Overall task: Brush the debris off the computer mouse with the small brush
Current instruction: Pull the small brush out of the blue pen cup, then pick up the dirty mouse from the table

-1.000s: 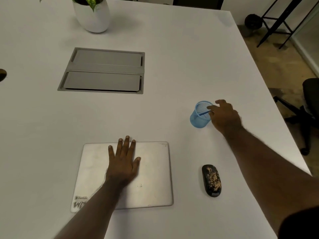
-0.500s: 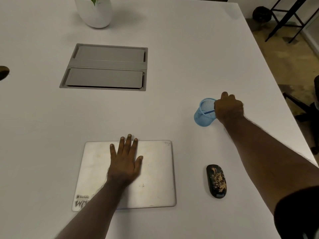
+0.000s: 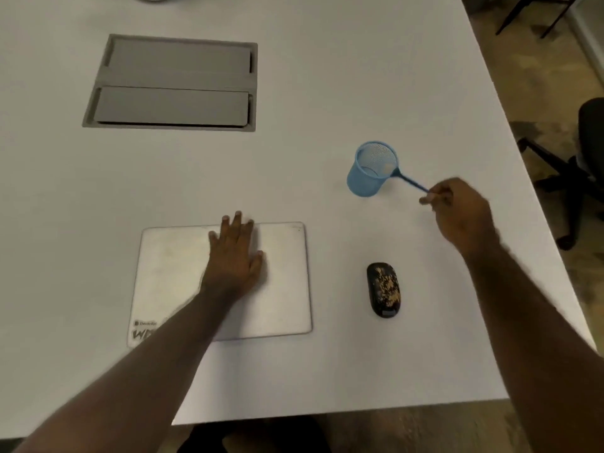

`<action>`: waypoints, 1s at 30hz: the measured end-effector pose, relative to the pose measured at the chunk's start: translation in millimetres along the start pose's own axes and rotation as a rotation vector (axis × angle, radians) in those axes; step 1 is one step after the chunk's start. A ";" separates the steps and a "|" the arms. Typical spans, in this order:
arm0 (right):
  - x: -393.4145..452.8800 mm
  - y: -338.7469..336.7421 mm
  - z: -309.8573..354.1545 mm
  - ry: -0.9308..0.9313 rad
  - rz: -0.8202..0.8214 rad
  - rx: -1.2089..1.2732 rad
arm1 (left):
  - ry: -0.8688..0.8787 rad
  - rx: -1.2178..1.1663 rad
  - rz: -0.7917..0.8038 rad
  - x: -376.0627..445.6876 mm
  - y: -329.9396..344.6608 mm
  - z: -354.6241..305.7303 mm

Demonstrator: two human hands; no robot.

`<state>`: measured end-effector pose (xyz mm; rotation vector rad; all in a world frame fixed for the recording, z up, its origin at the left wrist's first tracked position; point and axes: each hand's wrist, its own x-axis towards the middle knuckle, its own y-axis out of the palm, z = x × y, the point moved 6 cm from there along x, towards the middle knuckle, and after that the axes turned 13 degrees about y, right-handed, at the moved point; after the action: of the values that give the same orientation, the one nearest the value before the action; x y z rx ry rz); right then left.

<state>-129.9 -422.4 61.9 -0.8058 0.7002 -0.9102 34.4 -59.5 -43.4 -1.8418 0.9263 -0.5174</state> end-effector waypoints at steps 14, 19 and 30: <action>-124.0 86.3 -114.5 0.581 0.329 0.648 | -0.419 -0.883 0.281 -2.4 94.1 -192.5; -126.1 90.0 -117.2 0.636 0.348 0.713 | -0.483 -1.037 0.259 -5.0 99.3 -203.6; -138.9 81.6 -123.3 0.635 0.307 0.719 | -0.589 -1.298 0.171 -4.6 115.1 -210.1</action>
<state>-257.5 -306.4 -45.0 0.2467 0.9253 -1.0405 -156.5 -203.9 -54.9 -2.7254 1.0484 0.9489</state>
